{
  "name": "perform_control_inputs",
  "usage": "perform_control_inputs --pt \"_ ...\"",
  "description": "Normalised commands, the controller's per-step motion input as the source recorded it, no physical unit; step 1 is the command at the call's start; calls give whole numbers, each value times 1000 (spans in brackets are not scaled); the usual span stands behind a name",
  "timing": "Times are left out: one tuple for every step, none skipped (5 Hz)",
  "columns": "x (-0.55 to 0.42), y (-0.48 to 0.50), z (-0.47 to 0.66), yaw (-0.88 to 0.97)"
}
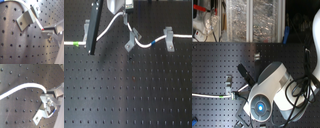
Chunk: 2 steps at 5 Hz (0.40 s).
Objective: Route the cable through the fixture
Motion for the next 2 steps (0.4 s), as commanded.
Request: perform_control_inputs --pt "-131 -172 364 0" --pt "-37 29 1 66"
